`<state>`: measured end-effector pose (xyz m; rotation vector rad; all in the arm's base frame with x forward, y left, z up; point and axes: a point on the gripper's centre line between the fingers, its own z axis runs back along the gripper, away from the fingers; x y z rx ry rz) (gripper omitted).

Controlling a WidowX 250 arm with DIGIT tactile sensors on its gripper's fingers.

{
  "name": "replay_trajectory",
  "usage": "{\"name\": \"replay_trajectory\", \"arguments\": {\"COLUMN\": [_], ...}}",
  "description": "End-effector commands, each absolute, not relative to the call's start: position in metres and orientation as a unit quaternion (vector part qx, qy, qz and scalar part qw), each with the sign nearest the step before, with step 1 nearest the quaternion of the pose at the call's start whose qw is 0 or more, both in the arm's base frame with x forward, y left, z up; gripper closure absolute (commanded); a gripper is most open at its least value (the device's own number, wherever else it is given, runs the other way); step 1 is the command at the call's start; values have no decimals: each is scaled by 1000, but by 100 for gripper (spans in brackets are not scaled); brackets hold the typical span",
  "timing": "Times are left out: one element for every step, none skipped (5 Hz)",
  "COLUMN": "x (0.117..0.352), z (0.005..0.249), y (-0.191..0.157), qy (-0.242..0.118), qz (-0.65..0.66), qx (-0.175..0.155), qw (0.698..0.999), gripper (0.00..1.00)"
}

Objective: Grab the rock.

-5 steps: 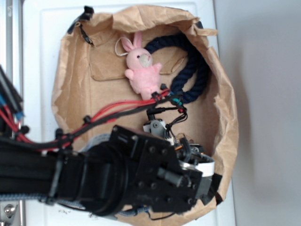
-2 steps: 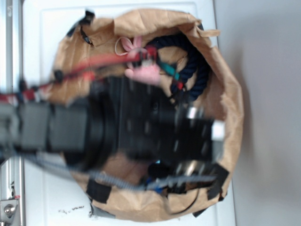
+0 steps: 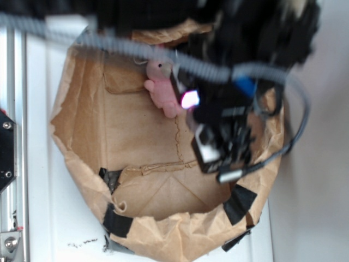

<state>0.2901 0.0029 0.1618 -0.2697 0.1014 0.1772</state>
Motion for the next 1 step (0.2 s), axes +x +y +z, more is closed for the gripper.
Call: {"name": "replay_trajectory", "arguments": {"x": [277], "z": [196], "y": [23], "qy": [-41], "qz": [52], "qx": [-127], "qw": [990], "gripper": [100]}}
